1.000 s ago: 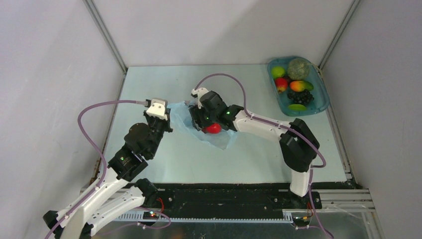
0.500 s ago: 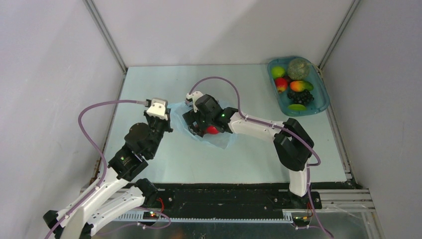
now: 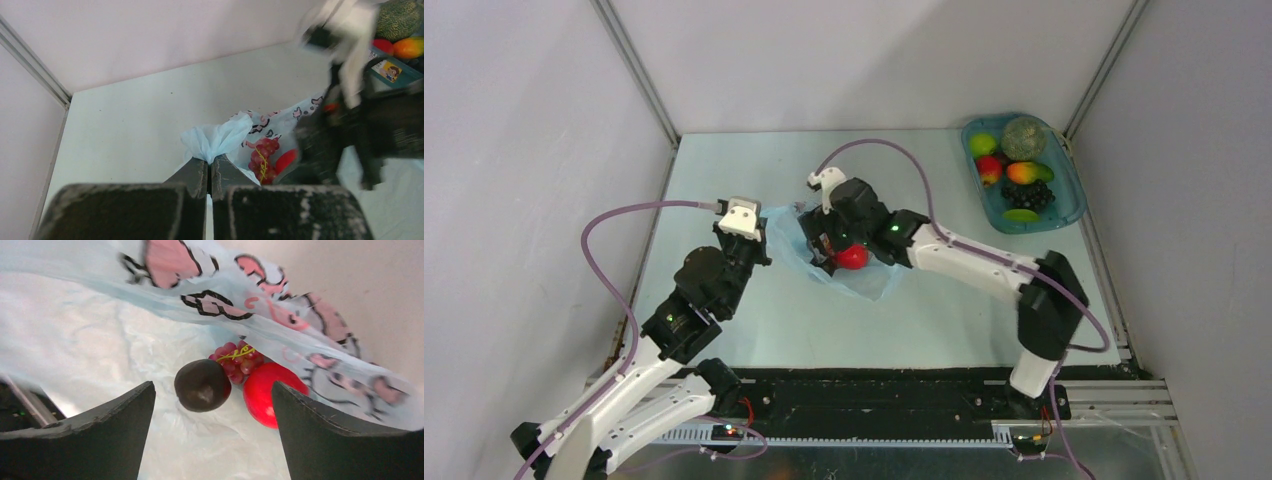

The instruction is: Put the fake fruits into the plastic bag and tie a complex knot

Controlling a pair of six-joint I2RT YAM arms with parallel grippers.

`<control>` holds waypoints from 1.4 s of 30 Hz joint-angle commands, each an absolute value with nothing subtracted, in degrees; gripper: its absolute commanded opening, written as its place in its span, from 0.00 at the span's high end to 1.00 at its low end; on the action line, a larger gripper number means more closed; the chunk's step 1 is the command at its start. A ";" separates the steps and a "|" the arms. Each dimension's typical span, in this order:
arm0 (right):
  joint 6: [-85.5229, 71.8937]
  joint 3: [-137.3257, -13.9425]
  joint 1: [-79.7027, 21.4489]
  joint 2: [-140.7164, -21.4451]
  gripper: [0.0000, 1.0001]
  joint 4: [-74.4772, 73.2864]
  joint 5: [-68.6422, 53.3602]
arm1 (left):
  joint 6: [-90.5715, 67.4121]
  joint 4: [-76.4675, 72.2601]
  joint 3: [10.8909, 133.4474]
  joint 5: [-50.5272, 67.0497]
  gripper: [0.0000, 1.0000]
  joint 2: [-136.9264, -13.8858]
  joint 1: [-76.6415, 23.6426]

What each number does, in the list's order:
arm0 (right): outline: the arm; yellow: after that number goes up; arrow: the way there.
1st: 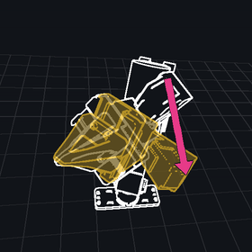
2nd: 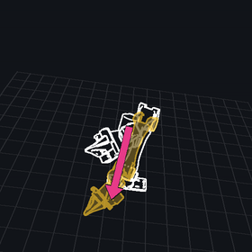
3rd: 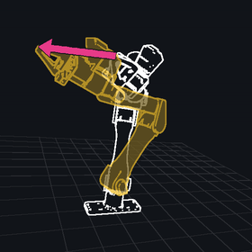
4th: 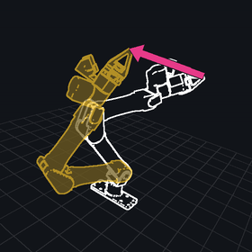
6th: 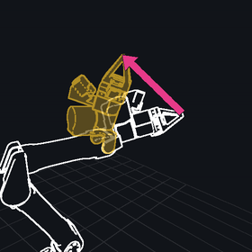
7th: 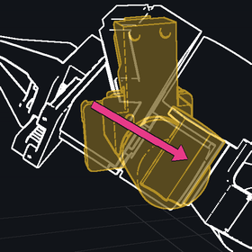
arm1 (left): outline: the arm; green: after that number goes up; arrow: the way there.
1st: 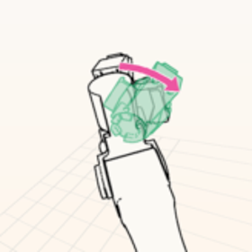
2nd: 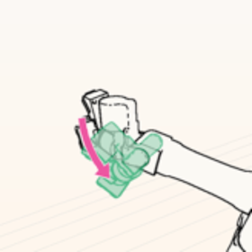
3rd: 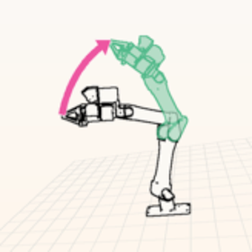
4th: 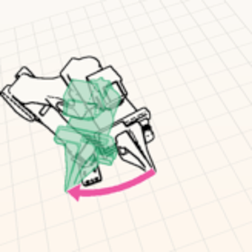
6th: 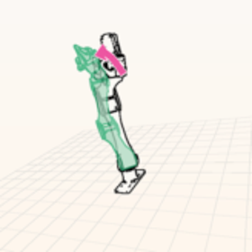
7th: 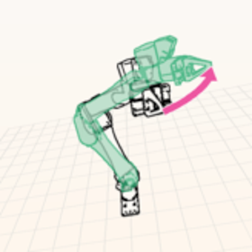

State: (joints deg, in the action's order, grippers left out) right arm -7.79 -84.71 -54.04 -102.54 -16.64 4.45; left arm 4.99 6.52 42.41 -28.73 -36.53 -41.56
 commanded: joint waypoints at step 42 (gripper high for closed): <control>-19.39 -92.82 1.85 -117.18 0.36 -5.53 12.55 | 5.94 4.02 42.05 -29.86 1.00 -40.94 -41.45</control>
